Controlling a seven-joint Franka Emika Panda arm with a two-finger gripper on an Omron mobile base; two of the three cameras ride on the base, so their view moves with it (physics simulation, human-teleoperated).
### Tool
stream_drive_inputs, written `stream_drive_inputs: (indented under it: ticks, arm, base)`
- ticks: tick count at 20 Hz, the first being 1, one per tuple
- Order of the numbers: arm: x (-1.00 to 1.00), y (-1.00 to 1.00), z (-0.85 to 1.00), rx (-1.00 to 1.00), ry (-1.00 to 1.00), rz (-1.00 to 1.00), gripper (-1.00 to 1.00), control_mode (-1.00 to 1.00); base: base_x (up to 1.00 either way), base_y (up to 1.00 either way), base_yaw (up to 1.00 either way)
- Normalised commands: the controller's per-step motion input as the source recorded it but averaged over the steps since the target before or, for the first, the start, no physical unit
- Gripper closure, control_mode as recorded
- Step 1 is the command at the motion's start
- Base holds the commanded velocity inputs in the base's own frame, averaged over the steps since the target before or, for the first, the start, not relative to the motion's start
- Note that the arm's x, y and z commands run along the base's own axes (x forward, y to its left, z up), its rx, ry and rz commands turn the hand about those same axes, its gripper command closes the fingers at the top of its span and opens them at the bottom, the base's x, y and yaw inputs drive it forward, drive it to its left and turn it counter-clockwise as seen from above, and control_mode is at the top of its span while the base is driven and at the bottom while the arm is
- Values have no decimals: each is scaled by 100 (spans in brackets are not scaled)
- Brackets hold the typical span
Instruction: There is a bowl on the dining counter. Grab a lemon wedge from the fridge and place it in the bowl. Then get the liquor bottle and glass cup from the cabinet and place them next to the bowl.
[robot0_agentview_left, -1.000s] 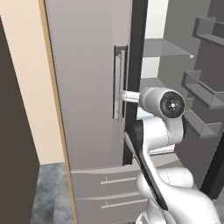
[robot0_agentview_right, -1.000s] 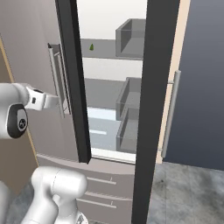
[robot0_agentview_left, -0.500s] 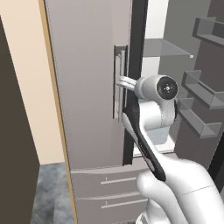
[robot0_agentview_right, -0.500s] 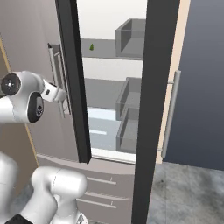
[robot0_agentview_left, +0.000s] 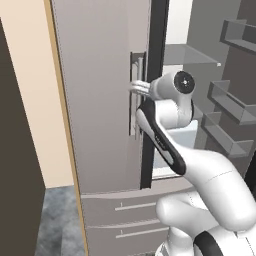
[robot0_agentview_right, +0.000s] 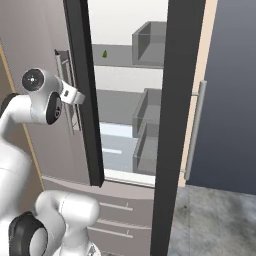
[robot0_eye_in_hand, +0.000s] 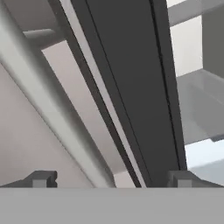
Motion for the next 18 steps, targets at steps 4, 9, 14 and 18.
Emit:
stream_drive_inputs:
  ticks: [4,9,14,18]
  arm:
    - [42,27,-3,-14,1,7,-100,-100]
    - [33,36,-3,-17,0,2,-100,-100]
    - [21,7,0,-4,1,0,-100,-100]
    - [28,0,0,0,3,0,-100,-100]
  base:
    - [0,0,0]
    - [0,0,0]
    - [0,0,0]
    - [0,0,0]
